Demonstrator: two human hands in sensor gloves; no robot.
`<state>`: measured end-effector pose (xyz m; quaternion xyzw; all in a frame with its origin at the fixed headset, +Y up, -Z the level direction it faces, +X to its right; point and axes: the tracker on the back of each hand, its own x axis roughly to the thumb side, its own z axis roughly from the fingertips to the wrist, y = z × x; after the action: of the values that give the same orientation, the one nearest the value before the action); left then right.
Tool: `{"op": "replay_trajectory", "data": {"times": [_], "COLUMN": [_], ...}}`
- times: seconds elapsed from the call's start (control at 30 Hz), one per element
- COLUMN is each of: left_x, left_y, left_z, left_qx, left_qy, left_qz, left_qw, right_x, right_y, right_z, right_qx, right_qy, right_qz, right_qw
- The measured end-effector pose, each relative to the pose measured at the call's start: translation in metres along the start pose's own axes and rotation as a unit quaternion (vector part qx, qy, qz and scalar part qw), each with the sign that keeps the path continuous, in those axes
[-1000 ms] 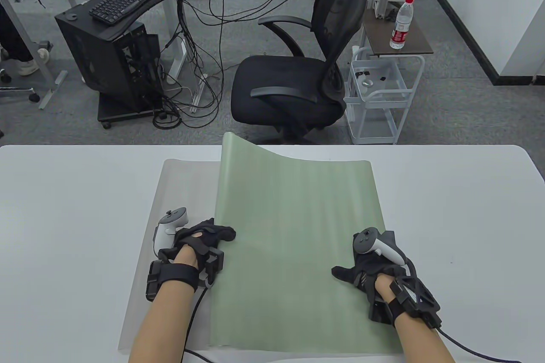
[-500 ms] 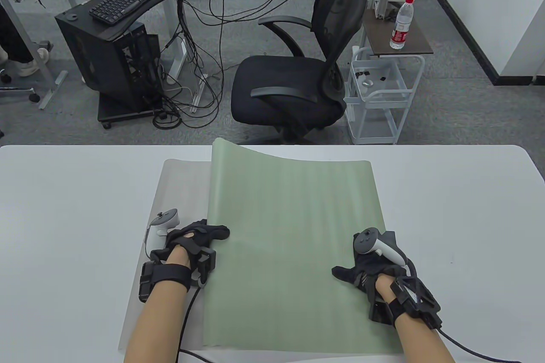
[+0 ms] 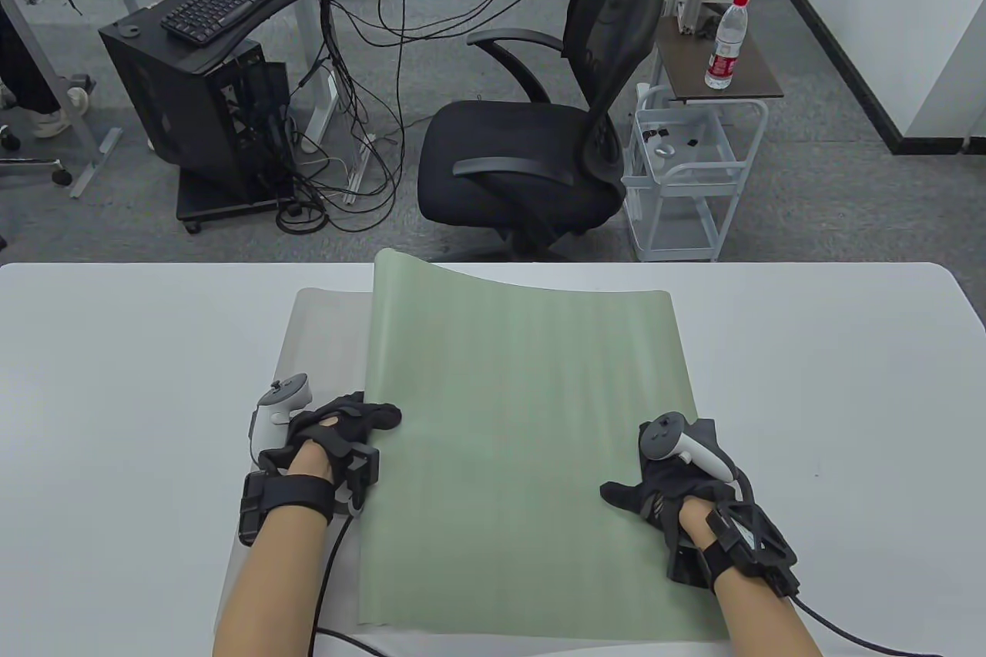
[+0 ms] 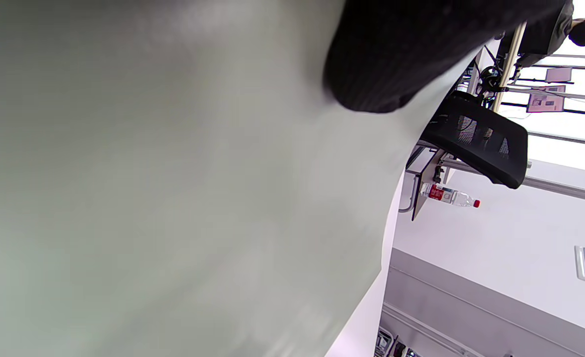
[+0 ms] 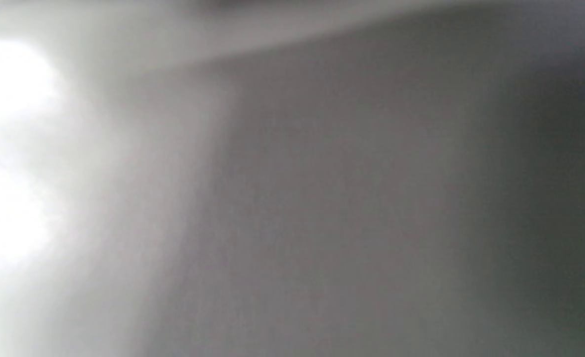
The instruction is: Unroll desk mats and stack together
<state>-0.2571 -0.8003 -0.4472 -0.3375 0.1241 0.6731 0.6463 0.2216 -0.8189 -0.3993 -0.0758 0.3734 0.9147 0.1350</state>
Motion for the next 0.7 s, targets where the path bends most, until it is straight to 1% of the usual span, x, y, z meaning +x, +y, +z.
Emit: {"op": "replay_trajectory", "data": {"times": [0.2,0.57,0.67,0.7], "left_x": [-0.003,0.002,0.002,0.002], "left_y": [0.009,0.022,0.029,0.031], "left_z": [-0.003,0.0,0.002,0.002], "left_qx": [0.008,0.018,0.026,0.021], "left_qy": [0.011,0.003,0.003,0.003], "left_qz": [-0.002,-0.005,-0.002,-0.001], "left_qw": [1.0,1.0,1.0,1.0], "right_x": [0.0,0.0,-0.001,-0.001], "right_y": [0.0,0.0,0.0,0.0], "right_z": [0.0,0.0,0.0,0.0], "right_qx": [0.0,0.0,-0.001,-0.001], "right_qy": [-0.001,-0.001,-0.001,-0.001], "right_qz": [-0.001,0.0,0.0,0.0], "right_qw": [1.0,1.0,1.0,1.0]}}
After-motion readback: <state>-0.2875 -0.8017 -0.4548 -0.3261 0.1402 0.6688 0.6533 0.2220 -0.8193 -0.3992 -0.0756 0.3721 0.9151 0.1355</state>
